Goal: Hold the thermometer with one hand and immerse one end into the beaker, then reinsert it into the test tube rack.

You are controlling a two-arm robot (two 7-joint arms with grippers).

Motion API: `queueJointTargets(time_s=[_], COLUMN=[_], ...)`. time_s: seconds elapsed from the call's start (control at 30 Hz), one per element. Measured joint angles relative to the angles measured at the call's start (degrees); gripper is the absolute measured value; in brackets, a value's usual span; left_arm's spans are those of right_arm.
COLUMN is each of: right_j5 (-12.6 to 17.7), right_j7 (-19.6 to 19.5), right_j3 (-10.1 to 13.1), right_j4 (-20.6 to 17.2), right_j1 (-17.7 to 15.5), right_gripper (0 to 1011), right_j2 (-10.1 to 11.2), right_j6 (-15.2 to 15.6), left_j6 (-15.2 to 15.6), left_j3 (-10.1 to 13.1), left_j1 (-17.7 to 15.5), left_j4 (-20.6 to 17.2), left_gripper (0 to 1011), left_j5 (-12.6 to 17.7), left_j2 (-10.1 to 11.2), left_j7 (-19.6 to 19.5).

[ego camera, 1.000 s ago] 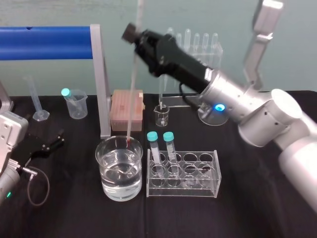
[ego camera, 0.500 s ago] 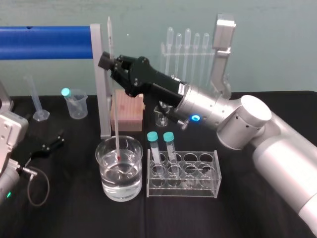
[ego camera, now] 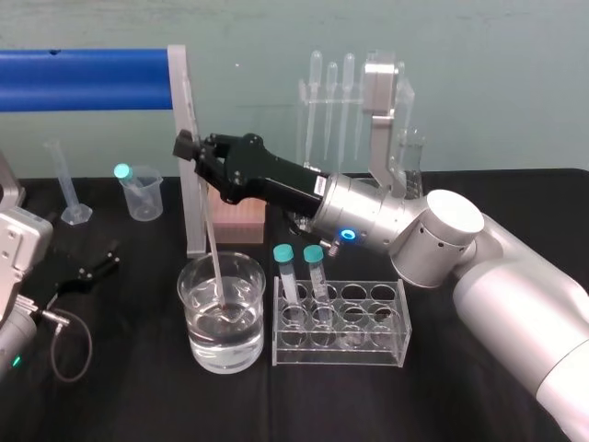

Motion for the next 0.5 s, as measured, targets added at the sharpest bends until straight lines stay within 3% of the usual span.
queueJointTargets(time_s=[0.5], right_j5=[-1.0], right_j7=[2.6], right_j3=[0.2], right_j4=[0.2], right_j1=[-0.7], right_gripper=[56], right_j2=[0.5], right_j6=[-0.5], left_j6=[0.0], left_j3=[0.0], left_j1=[0.0], left_j4=[0.0], left_gripper=[1008], left_j5=[0.0], left_j2=[0.0], left_j7=[0.0])
